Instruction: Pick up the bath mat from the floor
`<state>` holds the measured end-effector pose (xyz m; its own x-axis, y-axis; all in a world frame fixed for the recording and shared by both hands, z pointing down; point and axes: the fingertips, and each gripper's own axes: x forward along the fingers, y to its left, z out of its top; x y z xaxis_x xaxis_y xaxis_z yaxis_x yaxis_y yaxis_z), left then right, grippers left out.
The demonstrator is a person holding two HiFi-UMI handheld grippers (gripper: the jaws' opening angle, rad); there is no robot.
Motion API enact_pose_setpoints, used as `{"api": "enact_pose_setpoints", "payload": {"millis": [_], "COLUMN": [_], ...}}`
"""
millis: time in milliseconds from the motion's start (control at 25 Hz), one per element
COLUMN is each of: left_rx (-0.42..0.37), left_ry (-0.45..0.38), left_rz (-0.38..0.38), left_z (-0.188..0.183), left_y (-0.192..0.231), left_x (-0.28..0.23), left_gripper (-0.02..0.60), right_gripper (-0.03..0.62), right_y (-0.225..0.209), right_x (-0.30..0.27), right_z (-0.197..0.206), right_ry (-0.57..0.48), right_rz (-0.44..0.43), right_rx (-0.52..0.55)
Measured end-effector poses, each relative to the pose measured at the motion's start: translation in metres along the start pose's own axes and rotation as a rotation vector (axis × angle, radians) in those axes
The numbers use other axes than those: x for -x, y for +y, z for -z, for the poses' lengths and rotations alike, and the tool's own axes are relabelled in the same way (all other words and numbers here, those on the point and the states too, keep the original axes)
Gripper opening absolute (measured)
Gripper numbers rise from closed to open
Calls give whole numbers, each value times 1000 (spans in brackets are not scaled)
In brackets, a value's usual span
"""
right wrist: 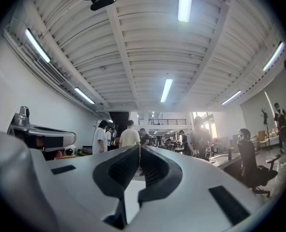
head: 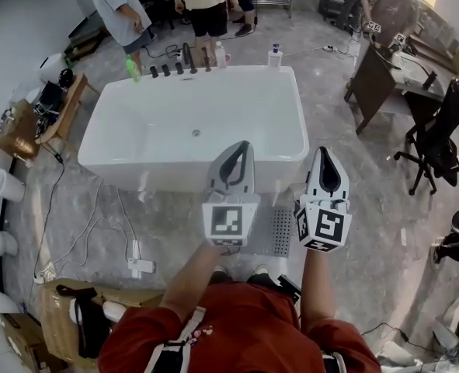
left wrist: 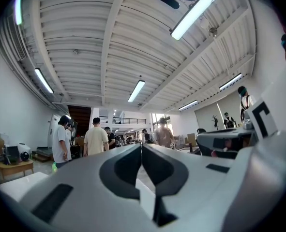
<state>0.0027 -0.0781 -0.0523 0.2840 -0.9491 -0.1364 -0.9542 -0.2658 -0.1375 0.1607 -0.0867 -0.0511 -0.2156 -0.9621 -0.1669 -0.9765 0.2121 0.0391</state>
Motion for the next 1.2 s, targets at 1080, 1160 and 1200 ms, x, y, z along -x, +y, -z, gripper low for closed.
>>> {"api": "enact_pose_setpoints", "payload": {"millis": [1080, 1160, 1200], "left_rx": [93, 114, 127], "left_ry": [188, 197, 194], "left_rz": [-3, 2, 11], "left_z": [133, 153, 162], "left_y": [29, 31, 31], "left_x": [-4, 2, 5], "left_gripper": [15, 15, 15], "right_gripper": [12, 12, 12], "right_y": [30, 32, 32], "right_x": [-8, -2, 1], "right_z": [139, 159, 169], "right_ry": [208, 232, 244], "right_rz": [9, 14, 16], "right_rx": [36, 45, 46]}}
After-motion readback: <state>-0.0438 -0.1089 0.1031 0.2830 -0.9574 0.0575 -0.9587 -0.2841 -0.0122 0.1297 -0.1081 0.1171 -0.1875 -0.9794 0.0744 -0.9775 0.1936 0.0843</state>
